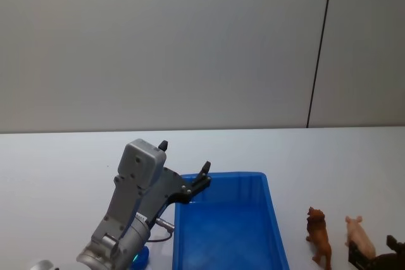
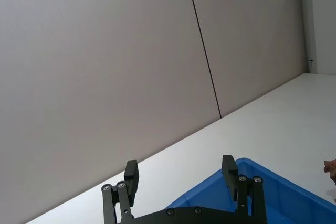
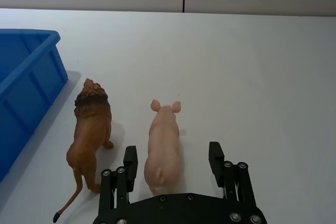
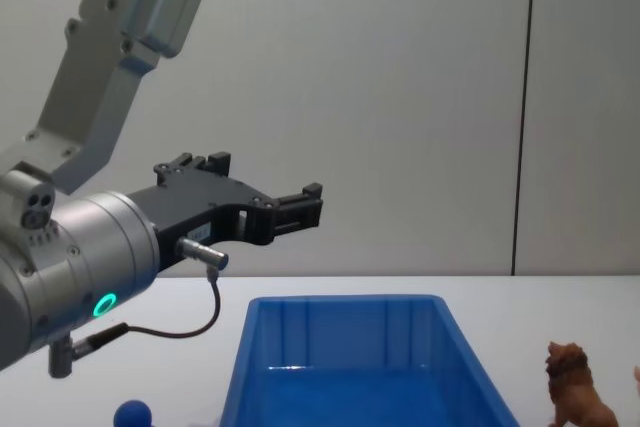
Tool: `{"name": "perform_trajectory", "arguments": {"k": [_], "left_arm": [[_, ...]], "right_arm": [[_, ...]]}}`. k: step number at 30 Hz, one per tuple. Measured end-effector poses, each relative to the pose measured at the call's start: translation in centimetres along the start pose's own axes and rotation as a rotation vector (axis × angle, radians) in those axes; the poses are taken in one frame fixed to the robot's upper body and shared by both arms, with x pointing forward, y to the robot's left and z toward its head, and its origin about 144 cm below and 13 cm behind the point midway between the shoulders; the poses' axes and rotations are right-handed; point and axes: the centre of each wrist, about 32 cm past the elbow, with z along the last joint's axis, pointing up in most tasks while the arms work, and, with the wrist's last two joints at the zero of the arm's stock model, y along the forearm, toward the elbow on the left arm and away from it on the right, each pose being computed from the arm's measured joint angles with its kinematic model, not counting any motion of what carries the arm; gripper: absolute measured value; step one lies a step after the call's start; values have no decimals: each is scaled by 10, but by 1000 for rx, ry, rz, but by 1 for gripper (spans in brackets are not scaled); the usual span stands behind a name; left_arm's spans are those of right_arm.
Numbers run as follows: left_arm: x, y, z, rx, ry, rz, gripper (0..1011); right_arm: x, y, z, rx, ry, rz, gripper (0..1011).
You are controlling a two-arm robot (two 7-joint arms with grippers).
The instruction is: Pick up the two dolls from the table and place them into the box.
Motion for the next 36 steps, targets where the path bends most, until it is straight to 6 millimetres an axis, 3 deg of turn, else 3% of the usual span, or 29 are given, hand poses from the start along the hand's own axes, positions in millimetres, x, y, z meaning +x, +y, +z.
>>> {"name": "perform_trajectory", "arguments": {"k": [17, 22, 36], "left_arm": [[0, 0, 0, 0, 0, 0, 1001], [0, 0, 0, 0, 0, 0, 1001], [0, 0, 0, 0, 0, 0, 1001]], "right_arm": [[-3, 18, -7, 16, 4, 24, 367], [-5, 19, -2, 34, 1, 31, 362], [-19, 13, 37, 169, -4, 107, 361]]}}
